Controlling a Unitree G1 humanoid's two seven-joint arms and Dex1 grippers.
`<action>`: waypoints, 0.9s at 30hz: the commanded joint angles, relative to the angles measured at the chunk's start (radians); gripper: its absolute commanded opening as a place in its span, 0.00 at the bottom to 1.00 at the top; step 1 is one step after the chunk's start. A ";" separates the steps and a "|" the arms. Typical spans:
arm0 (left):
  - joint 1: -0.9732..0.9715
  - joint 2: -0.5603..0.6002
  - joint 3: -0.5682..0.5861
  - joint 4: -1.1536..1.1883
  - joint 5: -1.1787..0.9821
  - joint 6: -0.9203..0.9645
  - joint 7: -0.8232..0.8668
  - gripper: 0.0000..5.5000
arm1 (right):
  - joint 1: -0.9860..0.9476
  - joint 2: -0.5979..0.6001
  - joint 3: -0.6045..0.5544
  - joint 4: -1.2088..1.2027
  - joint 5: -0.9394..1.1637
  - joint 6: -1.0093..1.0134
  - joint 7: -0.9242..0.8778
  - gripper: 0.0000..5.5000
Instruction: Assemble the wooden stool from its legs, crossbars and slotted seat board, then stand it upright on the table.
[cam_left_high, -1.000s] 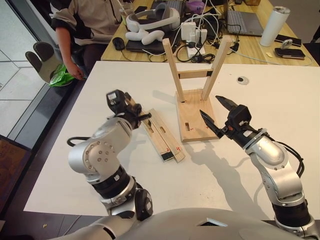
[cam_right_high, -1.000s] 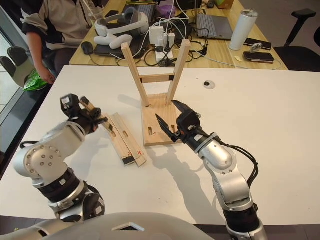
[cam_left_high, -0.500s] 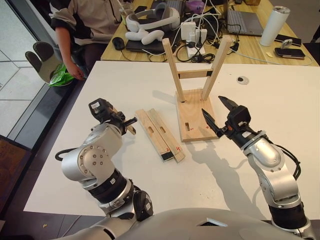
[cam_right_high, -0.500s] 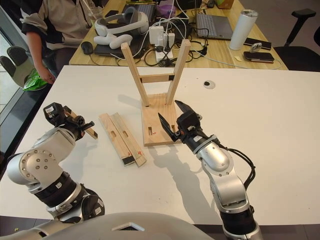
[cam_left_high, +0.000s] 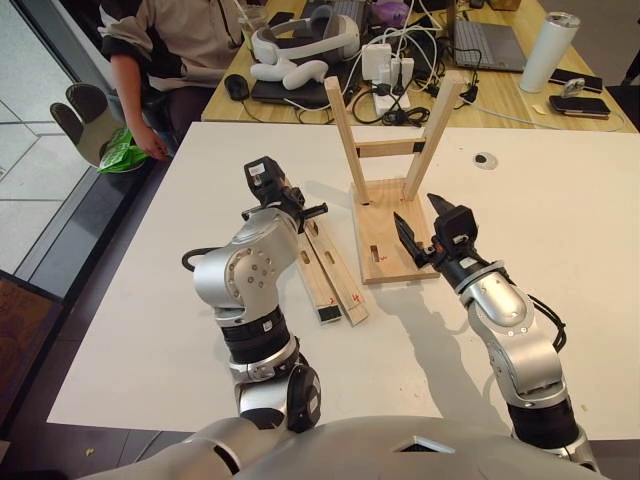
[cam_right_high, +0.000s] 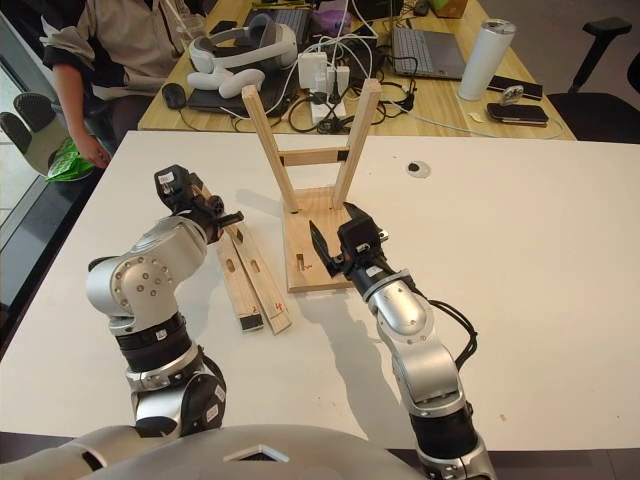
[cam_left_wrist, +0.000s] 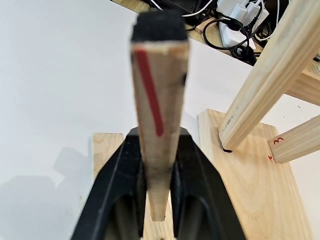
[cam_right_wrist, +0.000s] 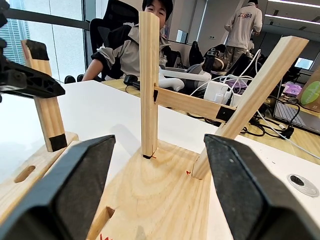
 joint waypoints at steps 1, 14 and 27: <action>0.162 -0.038 -0.084 -0.013 0.053 -0.033 -0.007 0.07 | -0.052 0.031 0.004 0.031 -0.013 0.014 -0.019 0.60; 0.295 -0.061 -0.173 -0.164 0.067 0.035 0.012 0.07 | -0.037 0.050 0.008 0.046 -0.043 0.007 -0.031 0.60; 0.199 -0.110 -0.022 -0.239 0.025 0.120 0.054 0.07 | -0.019 0.054 0.012 0.037 -0.053 0.016 -0.043 0.60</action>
